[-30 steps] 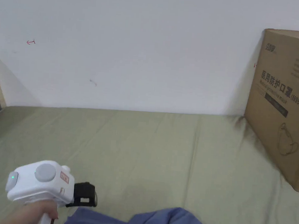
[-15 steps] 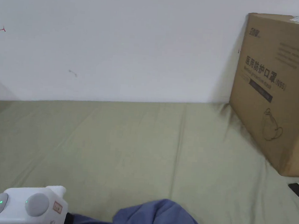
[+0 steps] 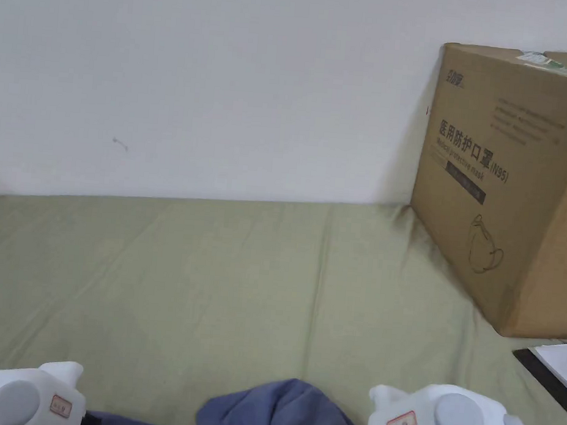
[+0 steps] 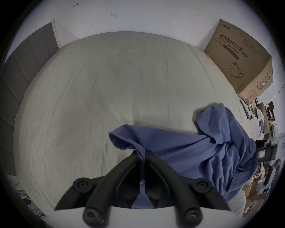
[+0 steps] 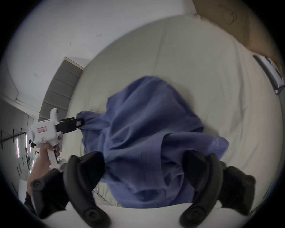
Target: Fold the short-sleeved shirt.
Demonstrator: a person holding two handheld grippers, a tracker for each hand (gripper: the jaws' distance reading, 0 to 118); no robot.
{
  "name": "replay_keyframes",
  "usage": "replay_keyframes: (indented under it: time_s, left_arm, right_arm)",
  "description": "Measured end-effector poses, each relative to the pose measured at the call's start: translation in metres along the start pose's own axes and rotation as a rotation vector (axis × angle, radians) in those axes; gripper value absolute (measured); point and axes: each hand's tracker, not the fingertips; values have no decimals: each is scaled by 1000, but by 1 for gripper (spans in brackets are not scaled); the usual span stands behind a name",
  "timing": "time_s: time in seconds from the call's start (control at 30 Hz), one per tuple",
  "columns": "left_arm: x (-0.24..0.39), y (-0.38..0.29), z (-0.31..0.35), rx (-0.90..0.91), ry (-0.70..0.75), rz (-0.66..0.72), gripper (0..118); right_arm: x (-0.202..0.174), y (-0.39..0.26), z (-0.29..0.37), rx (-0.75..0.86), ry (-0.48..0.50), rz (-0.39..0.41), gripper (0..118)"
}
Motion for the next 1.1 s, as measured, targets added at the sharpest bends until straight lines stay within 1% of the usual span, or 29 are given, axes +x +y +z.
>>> replay_keyframes:
  time_s: [0.03, 0.07, 0.1, 0.13, 0.17, 0.27, 0.33, 0.43, 0.53, 0.6, 0.67, 0.77, 0.83, 0.9, 1.0, 1.1]
  left_arm:
    - [-1, 0, -1, -2, 0, 1, 2]
    - [-1, 0, -1, -7, 2, 3, 2]
    - [-3, -1, -2, -10, 3, 7, 2]
    - [-5, -2, -2, -13, 4, 10, 2]
    - [-7, -2, 0, -14, 1, 16, 2]
    - [-14, -4, 14, 15, -2, 57, 2]
    - [-19, -5, 32, 60, 7, 80, 2]
    - [-23, -6, 70, 143, -1, 79, 2]
    - [-20, -10, 120, 230, -21, 83, 2]
    - [-19, -15, 161, 305, -79, 93, 2]
    - [-11, -22, 201, 367, -135, 81, 2]
    - [3, -27, 253, 456, -163, 52, 2]
    - [13, -26, 284, 510, -173, 47, 2]
    - [21, -20, 315, 574, -184, 36, 2]
    - [33, -11, 352, 659, -187, 38, 2]
    - [39, 4, 371, 693, -186, 40, 2]
  right_arm:
    - [-1, 0, -4, 18, -17, -14, 70]
    - [1, 1, -4, 36, -19, -12, 31]
    - [1, 1, -5, 47, -56, -3, 10]
    - [2, -1, -2, 72, -67, 2, 10]
    - [4, -3, 3, 80, -52, 14, 10]
    - [12, -12, 35, 138, -60, 26, 10]
    - [20, -19, 67, 212, -60, 16, 10]
    - [34, -32, 126, 329, -26, -35, 10]
    - [37, -46, 186, 422, 2, -15, 10]
    - [30, -59, 225, 502, 0, 15, 10]
    - [24, -69, 257, 557, 28, 36, 10]
    - [5, -78, 296, 634, 48, 66, 10]
    - [-9, -78, 318, 687, 37, 102, 10]
    - [-22, -73, 340, 745, 16, 123, 10]
    - [-35, -59, 367, 789, 18, 136, 10]
    - [-47, -38, 385, 817, -2, 151, 10]
